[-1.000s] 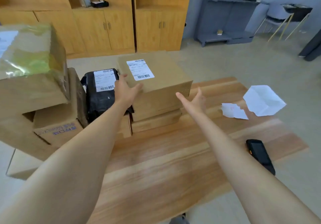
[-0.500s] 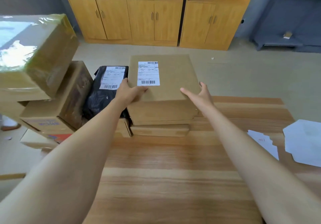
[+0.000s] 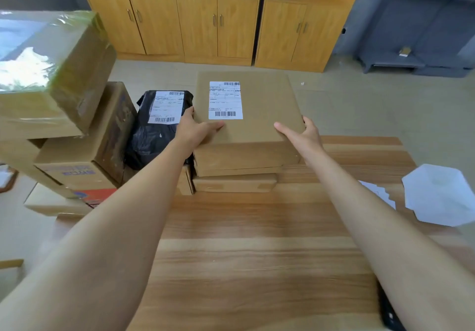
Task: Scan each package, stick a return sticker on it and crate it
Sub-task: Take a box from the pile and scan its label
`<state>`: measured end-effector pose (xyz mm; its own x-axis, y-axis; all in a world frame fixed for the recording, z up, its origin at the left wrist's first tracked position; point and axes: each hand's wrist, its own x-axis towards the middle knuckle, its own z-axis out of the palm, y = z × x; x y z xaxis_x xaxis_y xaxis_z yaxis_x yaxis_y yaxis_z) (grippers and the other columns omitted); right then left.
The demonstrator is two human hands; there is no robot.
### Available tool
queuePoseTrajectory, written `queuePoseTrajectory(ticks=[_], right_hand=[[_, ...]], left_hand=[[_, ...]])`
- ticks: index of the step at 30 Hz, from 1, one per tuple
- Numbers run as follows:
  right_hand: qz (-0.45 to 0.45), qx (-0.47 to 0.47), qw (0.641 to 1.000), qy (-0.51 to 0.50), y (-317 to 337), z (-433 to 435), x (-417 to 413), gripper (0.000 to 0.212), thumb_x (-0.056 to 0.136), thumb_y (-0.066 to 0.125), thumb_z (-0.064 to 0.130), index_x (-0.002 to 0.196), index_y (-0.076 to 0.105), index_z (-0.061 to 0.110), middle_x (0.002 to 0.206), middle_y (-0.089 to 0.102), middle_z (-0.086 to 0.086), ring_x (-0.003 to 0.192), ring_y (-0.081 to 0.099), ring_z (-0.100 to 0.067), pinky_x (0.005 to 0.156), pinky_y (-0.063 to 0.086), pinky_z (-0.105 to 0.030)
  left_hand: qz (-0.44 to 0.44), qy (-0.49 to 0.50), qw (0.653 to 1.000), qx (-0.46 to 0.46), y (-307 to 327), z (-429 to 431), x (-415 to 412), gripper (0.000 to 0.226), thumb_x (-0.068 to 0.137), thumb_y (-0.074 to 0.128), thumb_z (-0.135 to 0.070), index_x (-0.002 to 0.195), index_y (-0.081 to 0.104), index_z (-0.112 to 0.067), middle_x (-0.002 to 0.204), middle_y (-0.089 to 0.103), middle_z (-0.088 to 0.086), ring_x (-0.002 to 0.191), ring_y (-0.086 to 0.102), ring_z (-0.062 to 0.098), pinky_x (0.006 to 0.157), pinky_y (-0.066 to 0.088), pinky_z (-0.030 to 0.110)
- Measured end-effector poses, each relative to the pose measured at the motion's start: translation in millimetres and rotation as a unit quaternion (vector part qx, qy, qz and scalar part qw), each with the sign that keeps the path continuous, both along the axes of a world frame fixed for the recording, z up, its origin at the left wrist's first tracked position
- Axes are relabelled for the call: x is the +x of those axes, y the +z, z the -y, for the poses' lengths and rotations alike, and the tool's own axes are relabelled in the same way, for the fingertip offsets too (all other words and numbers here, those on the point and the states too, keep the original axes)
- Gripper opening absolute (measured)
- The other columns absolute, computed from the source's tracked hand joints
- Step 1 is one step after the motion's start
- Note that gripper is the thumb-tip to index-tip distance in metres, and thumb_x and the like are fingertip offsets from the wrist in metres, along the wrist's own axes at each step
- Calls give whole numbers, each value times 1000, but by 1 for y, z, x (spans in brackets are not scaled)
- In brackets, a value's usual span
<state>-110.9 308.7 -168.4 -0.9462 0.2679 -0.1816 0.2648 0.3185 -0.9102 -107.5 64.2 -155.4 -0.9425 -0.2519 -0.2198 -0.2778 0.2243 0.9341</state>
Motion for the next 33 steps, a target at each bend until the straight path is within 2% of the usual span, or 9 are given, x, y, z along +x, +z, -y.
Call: queuePoseTrajectory(ticks=[5,12,16,19,21,24,27,30,33], right_hand=[[-10,7,1000,-6,6,-7,25,79,70,78,46,137,44,21,126,58,6,112,57,-13,99,47,-33],[-26,18,999,-1,12,-13,67,73,73,76,47,134,47,23,118,60,9,112,57,-13,99,46,-32],[-30,14,999,8,15,-27,94,73,73,74,50,135,46,25,122,60,10,113,56,-12,100,44,-31],[-35,24,999,20,16,-45,121,72,74,74,49,136,45,24,125,59,9,115,55,-13,101,44,-31],[-35,23,999,22,14,-61,140,71,75,73,48,136,45,23,123,58,10,113,55,-12,98,44,-29],[-30,0,999,32,7,-87,171,63,78,73,44,132,47,25,112,58,15,108,56,-9,89,43,-24],[-12,-14,999,44,-4,-107,199,73,75,73,48,137,41,26,117,57,14,111,55,-10,94,43,-26],[6,-13,999,44,-20,-124,224,93,64,74,59,142,36,25,131,54,9,120,52,-13,103,43,-37],[15,-14,998,51,-35,-136,247,82,73,74,50,142,37,24,128,56,9,116,54,-12,102,44,-37]], left_hand=[[-12,-11,1000,12,4,-4,17,84,69,83,-27,140,38,-17,128,55,-3,116,55,18,101,45,37],[-22,-1,1000,7,18,-10,60,80,71,82,-24,138,39,-15,115,54,-6,105,53,14,97,45,31],[-31,0,1000,-3,25,-24,88,82,71,82,-24,139,38,-13,128,54,-1,111,54,17,96,46,31],[-28,5,1000,-9,25,-43,113,85,71,82,-24,142,35,-14,132,51,-1,109,51,15,89,42,27],[-28,10,1000,-5,24,-59,133,87,71,82,-24,143,34,-14,134,50,-1,109,50,15,87,41,26],[-18,20,1000,-4,18,-82,164,88,69,84,-24,142,35,-16,136,50,-1,114,52,17,92,43,29],[-16,25,1000,0,8,-102,194,89,67,85,-22,141,36,-15,135,50,-1,114,53,16,91,44,28],[-4,29,1000,9,-5,-120,221,89,67,85,-21,141,36,-15,134,50,-2,108,52,13,86,43,26],[15,32,999,13,-22,-130,244,89,67,85,-22,141,36,-16,135,49,-2,112,52,15,89,44,28]])
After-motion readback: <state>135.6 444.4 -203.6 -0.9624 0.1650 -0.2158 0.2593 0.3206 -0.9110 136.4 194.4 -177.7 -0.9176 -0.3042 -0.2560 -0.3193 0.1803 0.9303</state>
